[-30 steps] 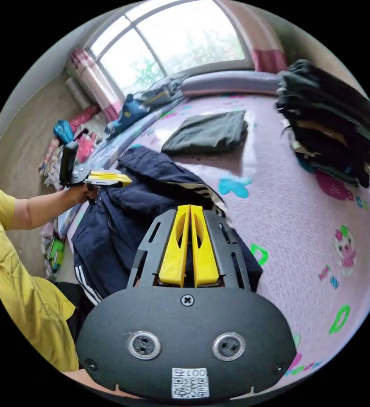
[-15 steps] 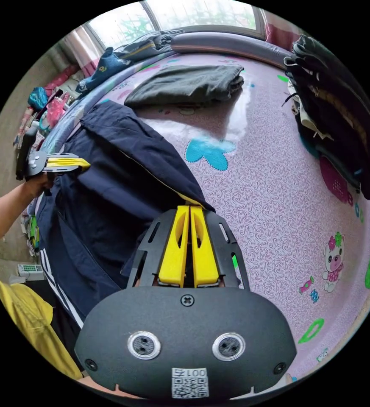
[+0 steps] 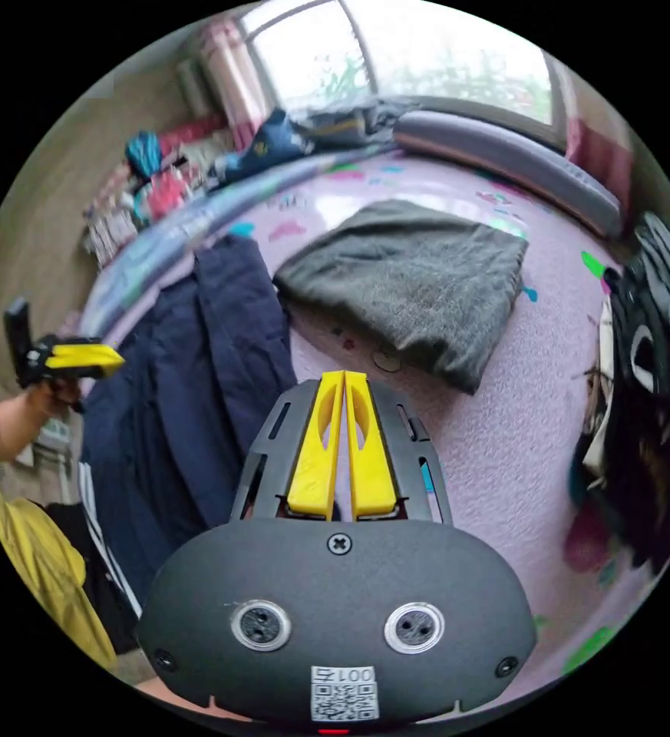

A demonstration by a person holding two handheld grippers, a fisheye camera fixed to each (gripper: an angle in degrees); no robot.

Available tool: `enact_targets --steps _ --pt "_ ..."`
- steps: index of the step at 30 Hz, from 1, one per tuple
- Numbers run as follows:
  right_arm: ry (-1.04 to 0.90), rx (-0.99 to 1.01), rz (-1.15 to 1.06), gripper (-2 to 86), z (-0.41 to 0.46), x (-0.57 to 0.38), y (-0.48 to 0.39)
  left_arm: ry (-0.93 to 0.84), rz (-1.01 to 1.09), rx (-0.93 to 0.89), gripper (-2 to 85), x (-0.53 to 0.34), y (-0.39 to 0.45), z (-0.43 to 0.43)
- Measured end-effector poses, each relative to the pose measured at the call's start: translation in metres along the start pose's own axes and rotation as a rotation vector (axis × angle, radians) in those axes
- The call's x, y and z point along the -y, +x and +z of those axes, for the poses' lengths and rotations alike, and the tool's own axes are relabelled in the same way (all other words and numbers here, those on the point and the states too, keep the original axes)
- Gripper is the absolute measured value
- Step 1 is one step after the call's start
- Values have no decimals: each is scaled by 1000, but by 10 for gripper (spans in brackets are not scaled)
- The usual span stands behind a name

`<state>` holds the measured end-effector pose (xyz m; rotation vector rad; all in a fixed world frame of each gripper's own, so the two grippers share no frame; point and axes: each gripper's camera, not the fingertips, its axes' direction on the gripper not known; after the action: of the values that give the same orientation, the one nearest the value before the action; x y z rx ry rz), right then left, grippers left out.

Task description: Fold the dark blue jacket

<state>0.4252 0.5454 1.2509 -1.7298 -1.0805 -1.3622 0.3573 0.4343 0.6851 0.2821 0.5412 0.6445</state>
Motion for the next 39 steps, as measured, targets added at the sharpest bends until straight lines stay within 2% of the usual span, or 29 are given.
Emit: enact_targets --steps 1,4,11,14,20,24,27,29,31,35,39 --pt "-106 -64 -51 3 8 18 0 9 12 -1 -12 0 0 -6" --pt "-251 -105 -85 3 17 51 5 49 48 -12 -12 2 -7 -34" --pt "-278 -110 36 4 16 90 18 3 65 -22 -12 15 -48 -54" --pt "-280 -116 58 4 13 102 17 -84 23 6 -12 33 -80 -42" --pt "-158 -85 206 6 0 130 32 -40 -89 -67 -12 57 -123 -69" --pt "-15 -34 332 6 -14 141 39 -36 -117 -16 -12 59 -131 -91" --pt "100 -14 346 7 -36 116 27 -41 -144 43 -12 58 -139 -110" --pt "199 25 288 10 -59 89 8 -36 -161 60 -12 55 -146 -123" --pt "296 102 115 18 -91 52 -34 -33 -176 77 -12 52 -154 -135" --pt "160 175 -128 58 -106 8 -114 -60 -201 60 -12 56 -179 -150" --pt "73 88 -298 96 -121 -50 -182 -139 -269 -175 -12 83 -202 -133"
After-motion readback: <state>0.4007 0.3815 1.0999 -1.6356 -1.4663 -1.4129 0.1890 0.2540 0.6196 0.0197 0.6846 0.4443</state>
